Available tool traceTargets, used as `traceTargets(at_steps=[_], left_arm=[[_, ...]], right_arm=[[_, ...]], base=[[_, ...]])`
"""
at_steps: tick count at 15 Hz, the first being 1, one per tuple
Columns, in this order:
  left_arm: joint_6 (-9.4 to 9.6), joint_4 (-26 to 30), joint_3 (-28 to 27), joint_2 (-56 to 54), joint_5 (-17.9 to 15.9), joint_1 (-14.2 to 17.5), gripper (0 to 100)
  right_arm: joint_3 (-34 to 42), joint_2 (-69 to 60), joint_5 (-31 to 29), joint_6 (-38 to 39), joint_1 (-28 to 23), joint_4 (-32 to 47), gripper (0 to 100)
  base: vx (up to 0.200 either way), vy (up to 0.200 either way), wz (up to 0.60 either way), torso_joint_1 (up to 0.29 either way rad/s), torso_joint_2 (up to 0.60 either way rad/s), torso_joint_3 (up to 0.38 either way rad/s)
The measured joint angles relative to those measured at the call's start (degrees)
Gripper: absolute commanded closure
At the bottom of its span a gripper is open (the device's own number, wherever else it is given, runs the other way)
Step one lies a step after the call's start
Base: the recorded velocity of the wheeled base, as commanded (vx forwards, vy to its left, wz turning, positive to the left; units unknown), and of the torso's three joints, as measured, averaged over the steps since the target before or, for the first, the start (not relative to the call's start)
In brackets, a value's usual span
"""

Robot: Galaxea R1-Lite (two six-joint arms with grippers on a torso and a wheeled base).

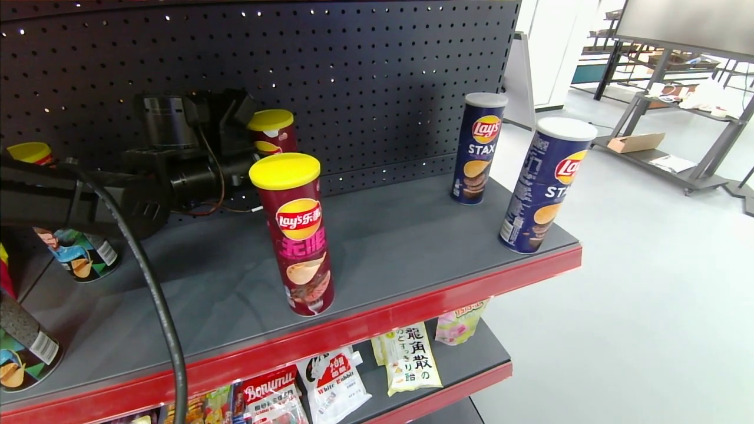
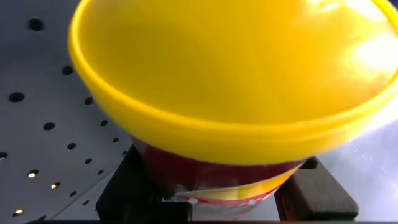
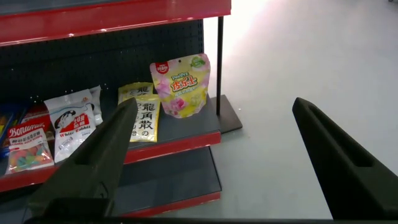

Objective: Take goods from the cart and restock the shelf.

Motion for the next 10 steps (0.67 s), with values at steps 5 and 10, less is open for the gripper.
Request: traceTargets(at_steps=[5,10], left_arm=[[-0.02,2.39,0.02,-0.55,0.13,-0.06,100],[-0.18,4.33,0.18,-1.82,0.05,-0.06,100]], right_arm=[[0.00,0.00,0.02,0.00,0.00,0.00,0],[0.00,0.00,0.00,0.00,0.00,0.00,0]], base=[[0.000,0.000,0.00,0.000,0.00,0.000],[0.000,0.000,0.00,0.000,0.00,0.000]])
